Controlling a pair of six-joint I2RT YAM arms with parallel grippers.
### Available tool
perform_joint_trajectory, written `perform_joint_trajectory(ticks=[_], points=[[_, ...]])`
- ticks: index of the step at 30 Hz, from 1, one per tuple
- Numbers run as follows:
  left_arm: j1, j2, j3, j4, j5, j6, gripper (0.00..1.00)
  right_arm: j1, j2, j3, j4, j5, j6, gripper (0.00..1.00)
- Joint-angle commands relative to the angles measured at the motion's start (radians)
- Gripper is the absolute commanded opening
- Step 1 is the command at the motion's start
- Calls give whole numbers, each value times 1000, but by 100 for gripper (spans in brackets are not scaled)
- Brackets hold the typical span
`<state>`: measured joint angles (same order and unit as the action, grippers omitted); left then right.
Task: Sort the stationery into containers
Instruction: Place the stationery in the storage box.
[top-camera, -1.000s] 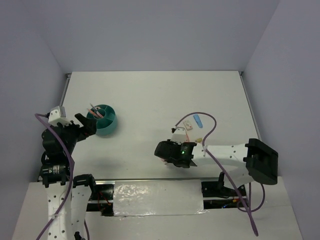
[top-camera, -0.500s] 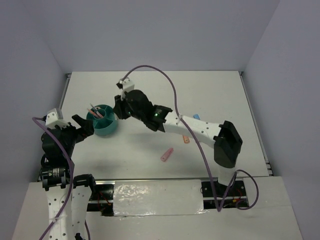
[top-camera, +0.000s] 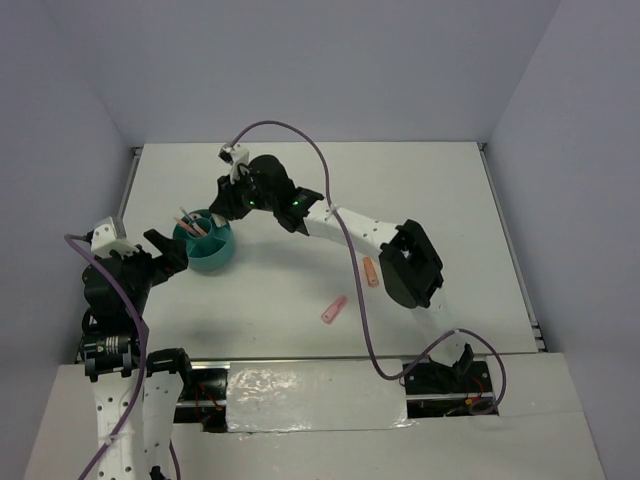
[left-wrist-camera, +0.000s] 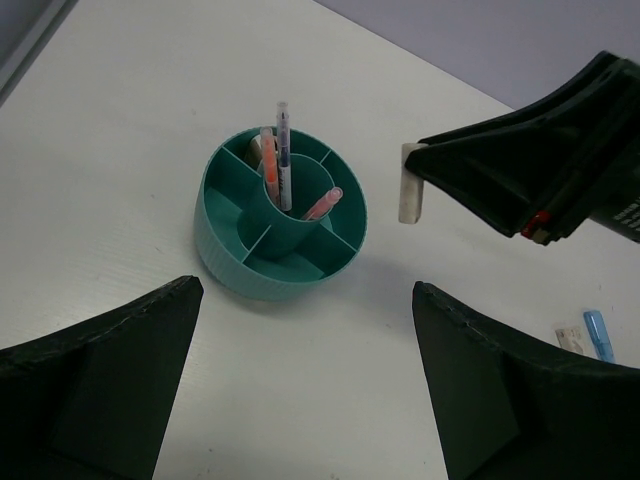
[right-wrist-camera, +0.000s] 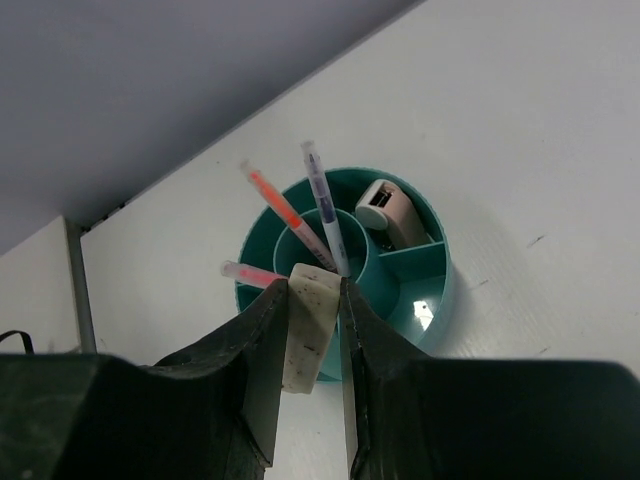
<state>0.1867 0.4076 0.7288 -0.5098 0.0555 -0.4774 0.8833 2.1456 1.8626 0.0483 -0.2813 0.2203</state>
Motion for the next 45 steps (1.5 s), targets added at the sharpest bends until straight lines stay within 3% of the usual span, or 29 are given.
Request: perform_joint_trajectory(ticks=[1,18,21,25,33,36,37,39,41,42,44,45], points=[[-3,-10,9,33,-3,-6,99,-4,36,52,77,-55,14,5],[-6,-13,9,36,10,-1,99,-38,201,181,76,-68,60,11],[-6,-13,8,36,12,-1,99,-40,221,199,65,-71,60,21],[-7,-15,8,37,14,-1,99,-41,205,178,82,-88,67,40],[-9,-13,6,39,17,0,99,-43,169,138,85,-99,57,53],[-7,-12,11,36,12,0,99,-49,99,61,94,-73,67,53],[-7,-12,9,36,12,2,99,-53,6,12,134,-70,71,53],[-7,-12,8,39,15,2,99,-53,-182,-153,125,23,50,55],[-7,-6,4,42,26,2,99,-55,-297,-265,31,156,21,64],[-7,-3,4,43,32,2,99,-56,-385,-282,-120,310,16,66],[-9,10,6,42,35,0,99,-73,-453,-336,-278,486,39,80],[-7,16,4,43,40,0,99,-86,-505,-354,-410,569,43,81]])
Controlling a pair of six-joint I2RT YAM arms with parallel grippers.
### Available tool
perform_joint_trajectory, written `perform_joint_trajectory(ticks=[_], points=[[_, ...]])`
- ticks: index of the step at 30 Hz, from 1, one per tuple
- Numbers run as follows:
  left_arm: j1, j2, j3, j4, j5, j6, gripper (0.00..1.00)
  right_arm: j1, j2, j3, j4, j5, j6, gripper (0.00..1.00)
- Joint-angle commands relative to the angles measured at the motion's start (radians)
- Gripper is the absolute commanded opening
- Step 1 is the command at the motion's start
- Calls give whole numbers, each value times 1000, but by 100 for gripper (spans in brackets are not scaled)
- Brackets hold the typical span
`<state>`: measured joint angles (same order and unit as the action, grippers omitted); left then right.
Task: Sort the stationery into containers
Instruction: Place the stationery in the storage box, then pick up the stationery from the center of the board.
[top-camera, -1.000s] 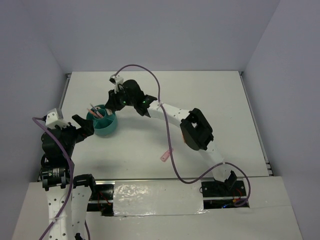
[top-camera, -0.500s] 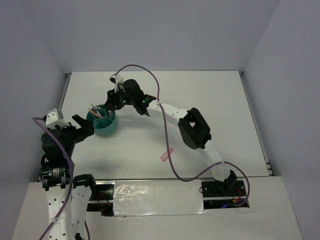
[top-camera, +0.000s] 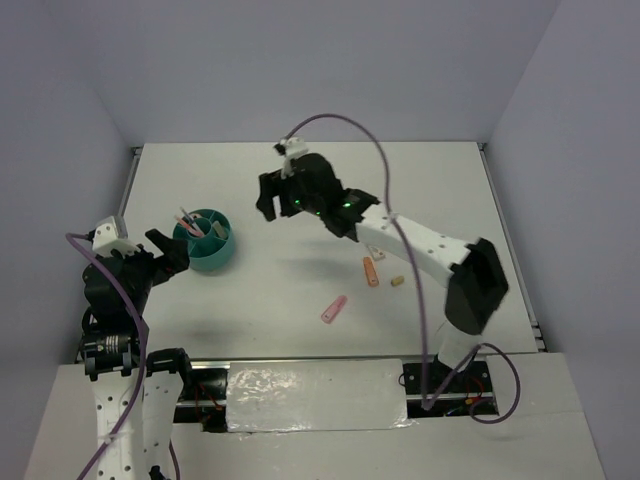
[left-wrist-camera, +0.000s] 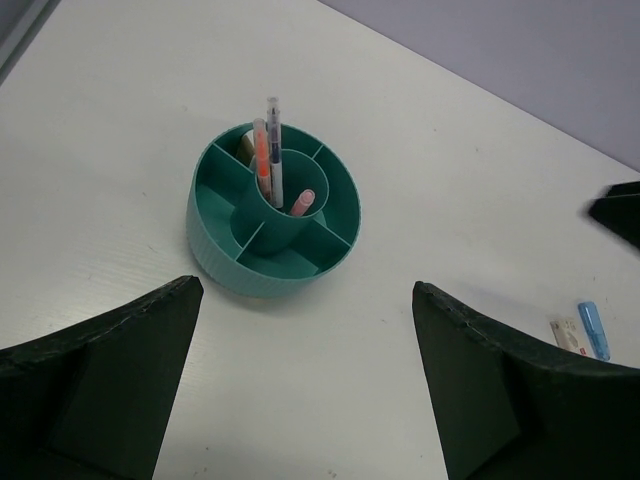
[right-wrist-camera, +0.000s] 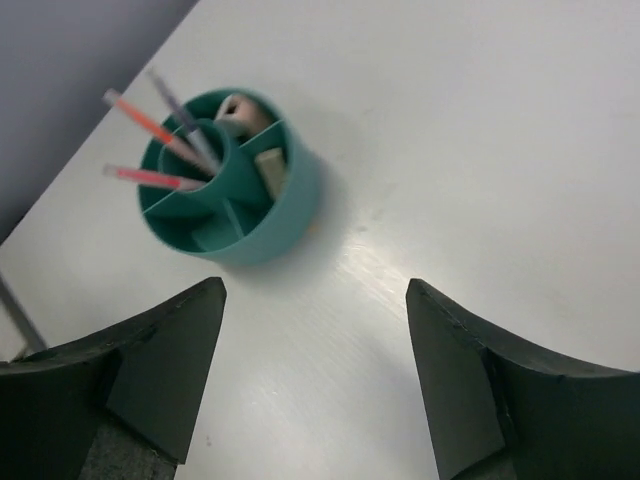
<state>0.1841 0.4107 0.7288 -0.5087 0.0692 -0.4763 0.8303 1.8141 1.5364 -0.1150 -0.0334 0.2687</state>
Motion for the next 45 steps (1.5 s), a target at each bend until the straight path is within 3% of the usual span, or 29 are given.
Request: perform_joint_trajectory(ticks=[1,6,11,18,28,45], points=[[-6,14,4,44,30,1,99,-74,-196,-80,-303,343,6,81],[-17,-7,-2,50,46,2,99,-265,-370,-341,-417,318,93,80],[-32,-10,-3,53,47,1,99,-402,-508,-608,-439,346,288,80],[-66,16,-6,59,78,7,99,-412,-653,-861,-356,431,544,74],[-74,14,-8,65,92,7,99,-413,-719,-920,-318,464,679,68],[-72,8,-8,67,93,10,99,-364,-526,-947,-264,467,840,56]])
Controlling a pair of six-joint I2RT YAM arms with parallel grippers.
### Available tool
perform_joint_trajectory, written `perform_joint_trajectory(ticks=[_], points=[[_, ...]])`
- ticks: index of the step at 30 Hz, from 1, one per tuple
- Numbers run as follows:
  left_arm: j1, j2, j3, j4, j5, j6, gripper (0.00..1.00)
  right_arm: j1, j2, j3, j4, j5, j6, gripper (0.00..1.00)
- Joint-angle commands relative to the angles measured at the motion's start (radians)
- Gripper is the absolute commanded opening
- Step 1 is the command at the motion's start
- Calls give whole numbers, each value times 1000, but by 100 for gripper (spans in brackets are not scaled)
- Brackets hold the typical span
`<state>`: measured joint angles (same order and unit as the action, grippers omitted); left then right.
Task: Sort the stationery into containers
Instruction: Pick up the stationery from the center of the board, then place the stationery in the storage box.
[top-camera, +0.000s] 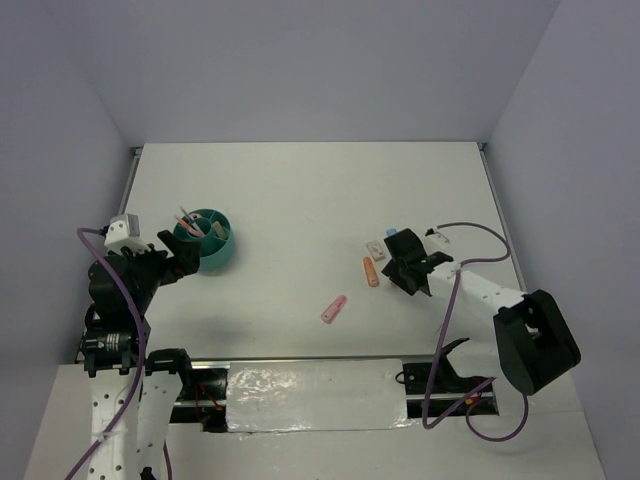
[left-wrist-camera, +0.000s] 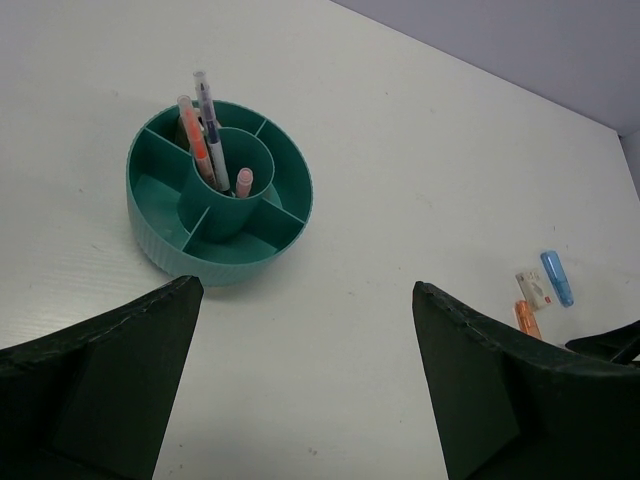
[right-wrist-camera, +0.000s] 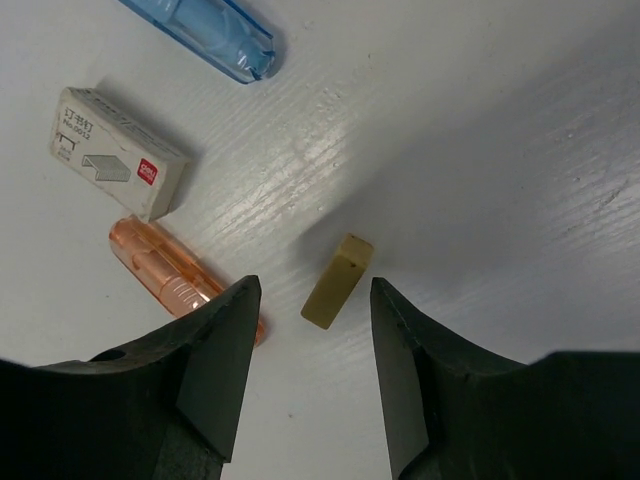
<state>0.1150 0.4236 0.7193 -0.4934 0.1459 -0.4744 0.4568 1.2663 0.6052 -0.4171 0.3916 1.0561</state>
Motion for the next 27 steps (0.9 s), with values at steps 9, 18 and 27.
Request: perform_joint_trajectory(ticks=[9,18,27], points=[[-6,-8,2,46,9,5,99,13,82,-10,18,67,73,17],[-5,-8,11,33,-26,-1,99,196,1,103,305,-99,-282,6],[-2,-36,12,16,-97,-15,99,353,594,911,235,-519,-777,6]])
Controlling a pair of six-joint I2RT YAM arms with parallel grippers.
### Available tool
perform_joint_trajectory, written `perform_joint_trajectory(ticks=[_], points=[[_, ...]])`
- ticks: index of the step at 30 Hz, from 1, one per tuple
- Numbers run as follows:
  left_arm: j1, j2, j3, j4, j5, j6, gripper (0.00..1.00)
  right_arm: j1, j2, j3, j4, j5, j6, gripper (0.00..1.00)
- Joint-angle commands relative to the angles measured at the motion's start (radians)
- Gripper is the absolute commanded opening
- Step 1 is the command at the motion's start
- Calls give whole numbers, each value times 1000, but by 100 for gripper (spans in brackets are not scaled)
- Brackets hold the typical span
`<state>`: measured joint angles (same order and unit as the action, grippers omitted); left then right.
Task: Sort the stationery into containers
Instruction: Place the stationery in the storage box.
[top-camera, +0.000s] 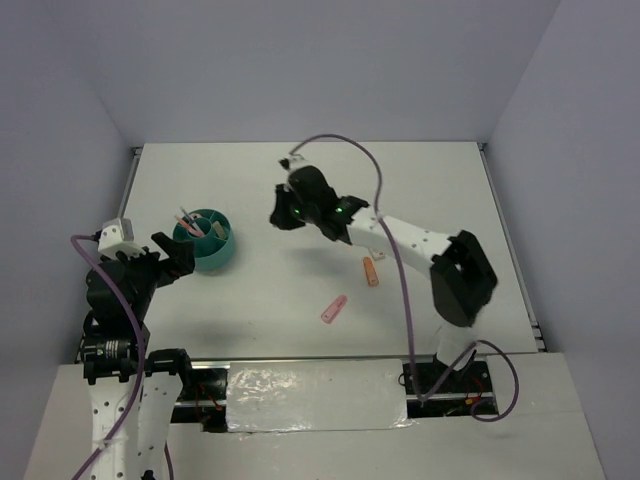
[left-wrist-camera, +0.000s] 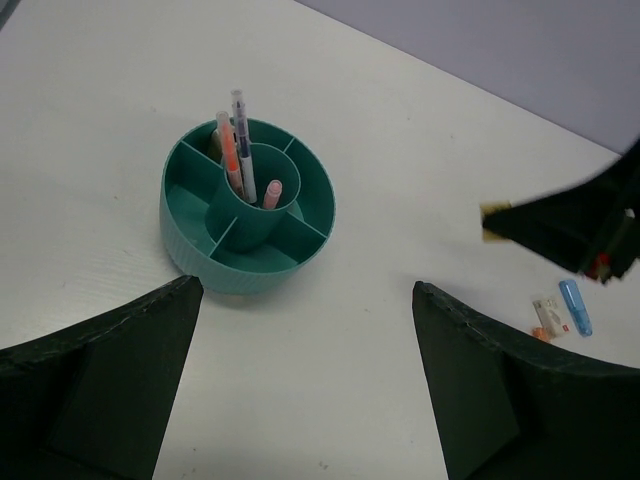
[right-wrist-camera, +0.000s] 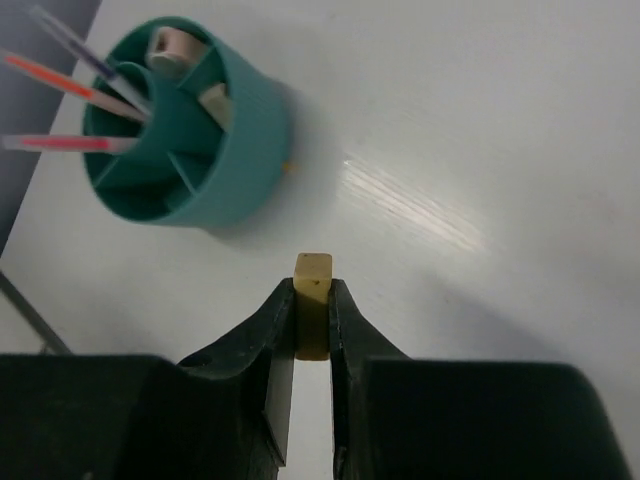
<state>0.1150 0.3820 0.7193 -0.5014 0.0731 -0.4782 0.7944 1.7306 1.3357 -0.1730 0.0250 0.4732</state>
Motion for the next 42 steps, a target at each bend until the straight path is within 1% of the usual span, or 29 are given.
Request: perform_joint_trajectory(ticks=[1,2,3,4,5,6,7,10,11,18,22,25,30,32,36,38,42], points=[[2,14,14,24,-25,-10,99,16,185,324,-32,-184,-197,7],[3,24,15,23,-25,-8,99,19,286,397,-96,-181,-193,7],[3,29,16,23,-19,-7,99,17,331,475,-127,-174,-179,7],[6,34,17,23,-19,-7,99,22,375,613,-157,-171,-174,7],[8,38,17,23,-19,-7,99,23,448,667,-174,-175,-173,7],[8,43,17,23,-18,-7,99,23,475,750,-192,-186,-176,8],[11,43,19,23,-19,-7,99,23,513,778,-191,-216,-179,8],[12,40,19,23,-16,-5,99,34,535,801,-143,-243,-202,12],[12,35,16,24,-16,-5,99,40,537,798,-120,-253,-208,15],[12,41,16,27,-4,-2,99,48,561,798,-82,-295,-209,20],[12,41,16,27,-3,-3,99,55,580,803,-77,-292,-206,22],[12,34,16,27,-7,-3,99,60,595,813,-68,-303,-193,26],[11,32,16,27,-9,-2,99,77,630,881,-83,-303,-188,28],[12,32,16,26,-10,-3,99,78,636,884,-73,-303,-179,33],[12,31,19,24,-16,-2,99,80,658,893,-63,-304,-165,34],[12,28,17,24,-16,-3,99,81,664,901,-65,-307,-159,37],[12,26,17,24,-18,-3,99,81,658,899,-68,-292,-156,39]])
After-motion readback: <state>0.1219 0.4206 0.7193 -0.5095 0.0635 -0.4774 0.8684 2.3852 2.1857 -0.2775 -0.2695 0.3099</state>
